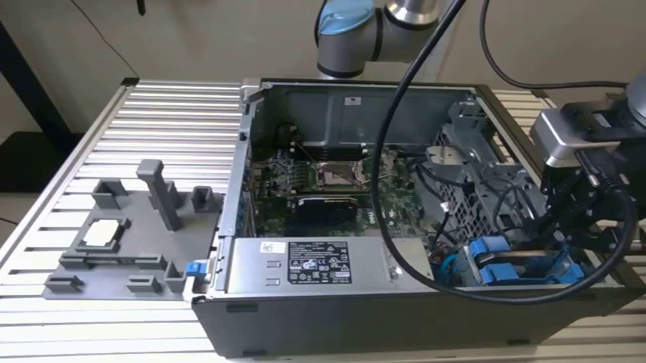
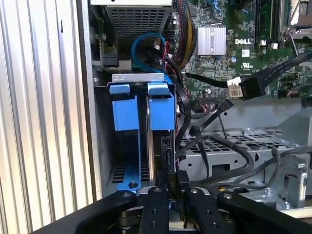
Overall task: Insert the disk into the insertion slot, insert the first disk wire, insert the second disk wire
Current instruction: 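Insert the first disk wire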
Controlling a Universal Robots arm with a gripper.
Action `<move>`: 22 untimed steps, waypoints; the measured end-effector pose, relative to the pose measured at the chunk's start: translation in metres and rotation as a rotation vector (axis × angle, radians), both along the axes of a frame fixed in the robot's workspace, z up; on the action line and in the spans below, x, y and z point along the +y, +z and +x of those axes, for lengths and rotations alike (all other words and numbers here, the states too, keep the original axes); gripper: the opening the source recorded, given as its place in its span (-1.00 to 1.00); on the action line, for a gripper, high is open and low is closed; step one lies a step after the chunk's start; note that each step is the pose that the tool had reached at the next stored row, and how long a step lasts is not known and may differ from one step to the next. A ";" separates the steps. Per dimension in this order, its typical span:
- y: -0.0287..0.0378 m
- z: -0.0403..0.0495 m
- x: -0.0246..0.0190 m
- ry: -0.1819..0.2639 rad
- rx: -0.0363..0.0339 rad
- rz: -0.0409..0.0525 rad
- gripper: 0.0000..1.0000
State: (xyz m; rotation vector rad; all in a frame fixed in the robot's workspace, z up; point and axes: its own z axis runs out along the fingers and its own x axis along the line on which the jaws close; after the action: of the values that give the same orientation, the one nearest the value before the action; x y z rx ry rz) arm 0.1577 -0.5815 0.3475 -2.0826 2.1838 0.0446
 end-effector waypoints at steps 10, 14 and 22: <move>-0.0158 0.0000 0.0000 -0.029 -0.0001 -0.0026 -0.62; -0.0169 0.0000 0.0000 -0.029 -0.0001 -0.0024 -0.62; -0.0051 0.0000 0.0000 -0.029 -0.0001 -0.0040 -0.47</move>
State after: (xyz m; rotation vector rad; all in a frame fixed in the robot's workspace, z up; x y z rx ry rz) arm 0.1577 -0.5814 0.3424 -2.0526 2.2153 0.0374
